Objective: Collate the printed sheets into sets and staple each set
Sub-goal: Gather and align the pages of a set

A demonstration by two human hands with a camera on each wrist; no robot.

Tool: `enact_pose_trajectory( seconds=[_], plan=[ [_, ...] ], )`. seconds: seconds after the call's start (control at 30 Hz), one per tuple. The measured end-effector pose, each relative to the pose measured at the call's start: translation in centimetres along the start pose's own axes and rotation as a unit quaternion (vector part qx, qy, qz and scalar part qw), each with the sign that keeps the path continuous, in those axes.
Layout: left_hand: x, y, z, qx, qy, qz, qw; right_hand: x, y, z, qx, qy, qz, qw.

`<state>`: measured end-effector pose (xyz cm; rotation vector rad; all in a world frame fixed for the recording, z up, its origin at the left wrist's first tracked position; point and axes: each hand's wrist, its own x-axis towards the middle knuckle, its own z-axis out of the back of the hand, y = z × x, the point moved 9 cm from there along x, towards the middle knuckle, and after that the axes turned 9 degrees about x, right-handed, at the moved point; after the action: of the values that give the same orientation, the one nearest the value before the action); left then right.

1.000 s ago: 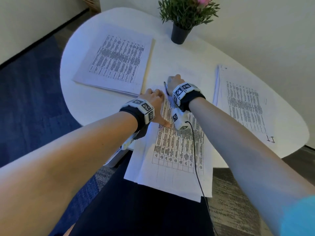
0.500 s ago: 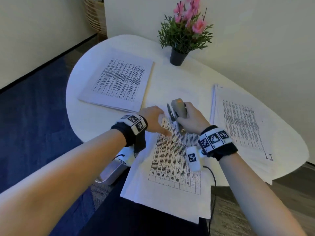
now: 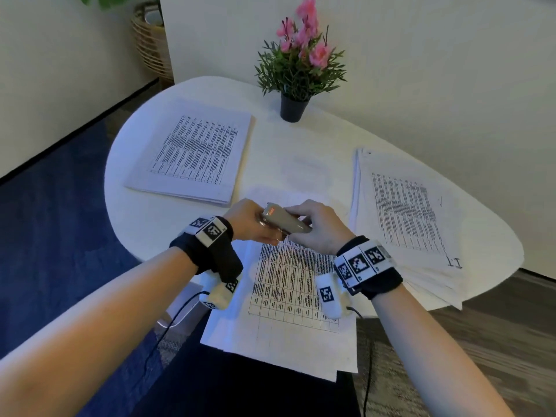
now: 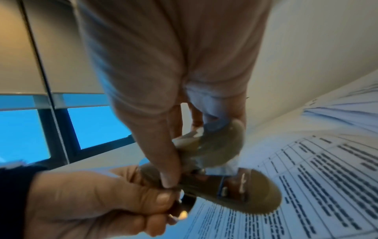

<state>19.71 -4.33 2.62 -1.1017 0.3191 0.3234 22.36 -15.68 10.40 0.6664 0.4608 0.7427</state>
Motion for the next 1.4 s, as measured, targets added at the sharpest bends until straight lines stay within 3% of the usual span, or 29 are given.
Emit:
enact_pose_trajectory(
  seconds=[0.13, 0.23, 0.37, 0.47, 0.53, 0.6, 0.67, 0.83, 0.93, 1.07, 1.27, 1.33, 1.4],
  plan=[
    [-1.5, 1.7, 1.6, -0.089, -0.037, 0.04, 0.994, -0.1, -1.9, 0.5, -0.03, -0.007, -0.031, 0.999],
    [-2.6, 3.3, 4.3, -0.108, -0.088, 0.042, 0.989, -0.2, -3.8, 2.2, -0.043, -0.05, -0.077, 0.995],
    [-5.2, 5.5, 7.2, -0.125, -0.11, 0.056, 0.985, -0.5, -7.5, 3.9, -0.087, -0.09, -0.148, 0.981],
    [-7.9, 8.0, 9.1, -0.121, -0.103, 0.08, 0.984, -2.3, -7.8, 5.1, -0.103, -0.205, -0.135, 0.964],
    [-9.8, 9.9, 9.6, -0.101, -0.047, 0.105, 0.988, -4.1, -7.2, 5.1, -0.087, -0.265, -0.113, 0.954],
    [-11.7, 12.5, 9.5, -0.04, 0.02, 0.154, 0.987, -5.2, -8.0, 3.0, -0.065, -0.212, -0.131, 0.966],
    [-13.1, 14.7, 8.7, 0.026, 0.064, 0.198, 0.978, -6.0, -9.2, 0.0, -0.094, -0.098, -0.159, 0.978],
    [-13.3, 18.5, 6.3, 0.017, 0.028, 0.26, 0.965, -7.3, -10.2, -2.7, -0.153, 0.016, -0.185, 0.971],
    [-13.0, 17.9, 5.8, 0.065, 0.004, 0.253, 0.965, -7.8, -9.9, -3.3, -0.182, 0.043, -0.195, 0.963],
    [-13.4, 15.8, 4.6, 0.104, 0.024, 0.248, 0.963, -8.2, -10.1, -3.5, -0.194, 0.041, -0.19, 0.961],
    [-12.6, 8.5, 2.7, 0.16, -0.022, 0.134, 0.978, -7.8, -9.6, -3.2, -0.196, 0.018, -0.167, 0.966],
    [-11.6, 5.8, 2.2, 0.206, -0.072, 0.079, 0.973, -6.9, -8.5, -1.7, -0.159, -0.045, -0.132, 0.977],
    [-10.7, 3.6, 1.2, 0.279, -0.102, 0.04, 0.954, -6.1, -7.3, 1.1, -0.148, -0.15, -0.102, 0.972]
  ],
)
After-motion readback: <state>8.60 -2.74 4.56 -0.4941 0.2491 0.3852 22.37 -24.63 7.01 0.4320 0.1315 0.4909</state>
